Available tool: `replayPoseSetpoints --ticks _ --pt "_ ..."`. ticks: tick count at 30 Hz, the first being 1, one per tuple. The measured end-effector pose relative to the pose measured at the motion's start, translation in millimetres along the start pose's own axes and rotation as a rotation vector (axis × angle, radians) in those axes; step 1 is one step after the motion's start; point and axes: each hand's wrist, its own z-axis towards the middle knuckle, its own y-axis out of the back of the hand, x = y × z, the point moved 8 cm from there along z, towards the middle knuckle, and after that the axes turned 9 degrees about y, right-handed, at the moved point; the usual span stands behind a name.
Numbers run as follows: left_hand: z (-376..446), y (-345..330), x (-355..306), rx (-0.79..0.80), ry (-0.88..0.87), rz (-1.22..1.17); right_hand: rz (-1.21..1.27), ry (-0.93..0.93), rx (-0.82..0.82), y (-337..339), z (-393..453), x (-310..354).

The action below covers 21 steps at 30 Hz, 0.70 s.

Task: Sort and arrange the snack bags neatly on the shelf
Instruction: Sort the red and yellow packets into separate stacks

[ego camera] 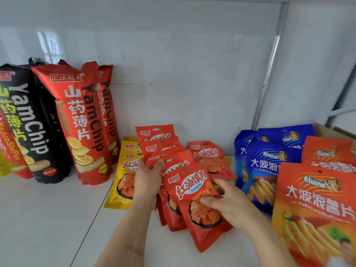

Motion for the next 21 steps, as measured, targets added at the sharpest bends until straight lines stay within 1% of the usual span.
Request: replayPoseSetpoints --ticks 7,9,14,19,20,21 --pt "-3 -2 -4 0.005 -0.034 0.041 -0.131 -0.016 -0.012 -14 1 3" --pt "-6 -5 -5 0.029 -0.04 0.062 -0.122 -0.014 -0.014 -16 1 5" --pt "-6 -13 -4 0.159 -0.02 0.111 -0.074 -0.029 -0.041 -16 4 6" --pt "2 -8 -1 0.131 -0.044 0.146 -0.03 -0.037 0.008 -11 6 14" --pt "3 -7 -1 0.128 -0.049 0.145 -0.004 -0.039 -0.002 -5 8 18" --pt "4 -6 -1 0.126 -0.051 0.142 0.008 -0.041 -0.05 6 13 22"
